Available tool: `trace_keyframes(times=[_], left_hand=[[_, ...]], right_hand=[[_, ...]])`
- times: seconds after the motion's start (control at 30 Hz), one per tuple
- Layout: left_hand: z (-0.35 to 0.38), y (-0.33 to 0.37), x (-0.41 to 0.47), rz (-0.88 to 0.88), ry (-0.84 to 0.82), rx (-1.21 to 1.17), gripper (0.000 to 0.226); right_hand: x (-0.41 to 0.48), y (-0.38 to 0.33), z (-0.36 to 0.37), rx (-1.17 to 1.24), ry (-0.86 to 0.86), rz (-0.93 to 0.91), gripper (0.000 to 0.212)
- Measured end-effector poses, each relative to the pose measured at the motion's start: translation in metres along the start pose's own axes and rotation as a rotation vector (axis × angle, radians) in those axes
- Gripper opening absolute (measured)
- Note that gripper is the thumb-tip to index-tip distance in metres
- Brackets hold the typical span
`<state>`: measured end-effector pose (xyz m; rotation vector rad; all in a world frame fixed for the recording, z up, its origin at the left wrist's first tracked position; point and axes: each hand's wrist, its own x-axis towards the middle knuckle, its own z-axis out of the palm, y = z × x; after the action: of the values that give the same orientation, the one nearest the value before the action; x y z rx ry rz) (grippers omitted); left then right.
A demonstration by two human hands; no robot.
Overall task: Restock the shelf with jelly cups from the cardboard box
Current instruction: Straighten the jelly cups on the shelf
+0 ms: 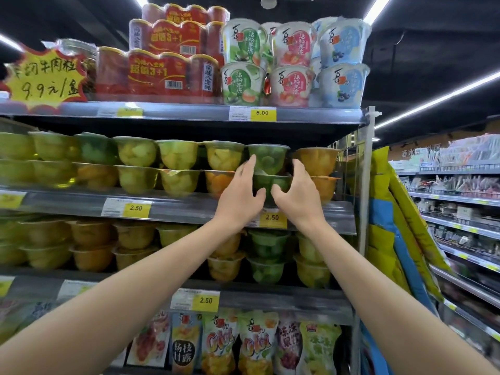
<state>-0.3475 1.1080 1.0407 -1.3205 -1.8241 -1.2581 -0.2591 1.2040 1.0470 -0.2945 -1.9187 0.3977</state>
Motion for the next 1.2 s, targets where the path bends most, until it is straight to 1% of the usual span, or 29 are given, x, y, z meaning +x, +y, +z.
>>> trace_keyframes(times=[0.17, 0.33, 0.53, 0.77, 0.9, 1.03, 1.2], left_hand=[[0.003, -0.002, 0.005, 0.008, 0.015, -0.037, 0.069], [0.008, -0.005, 0.007, 0.039, 0.018, -0.007, 0.062], [0.006, -0.006, 0.005, 0.079, 0.04, -0.021, 0.065], [0.003, -0.007, 0.01, 0.076, -0.012, -0.001, 0.065], [0.003, -0.003, 0.015, 0.036, -0.057, 0.009, 0.065], [0.004, -0.001, 0.017, 0.016, -0.062, 0.034, 0.065], [-0.003, -0.001, 0.01, 0.028, -0.095, 0.013, 0.064]], right_hand=[[0.006, 0.003, -0.005, 0.047, -0.029, 0.034, 0.07], [0.006, 0.006, -0.006, 0.056, -0.027, -0.032, 0.063], [0.005, 0.01, -0.003, 0.009, -0.004, -0.088, 0.066], [0.007, 0.01, -0.001, -0.027, -0.004, -0.086, 0.066], [0.008, 0.009, -0.002, -0.057, -0.003, -0.065, 0.066], [0.01, 0.008, -0.002, -0.097, -0.006, -0.04, 0.064], [0.006, 0.005, -0.001, -0.074, -0.006, -0.018, 0.06]])
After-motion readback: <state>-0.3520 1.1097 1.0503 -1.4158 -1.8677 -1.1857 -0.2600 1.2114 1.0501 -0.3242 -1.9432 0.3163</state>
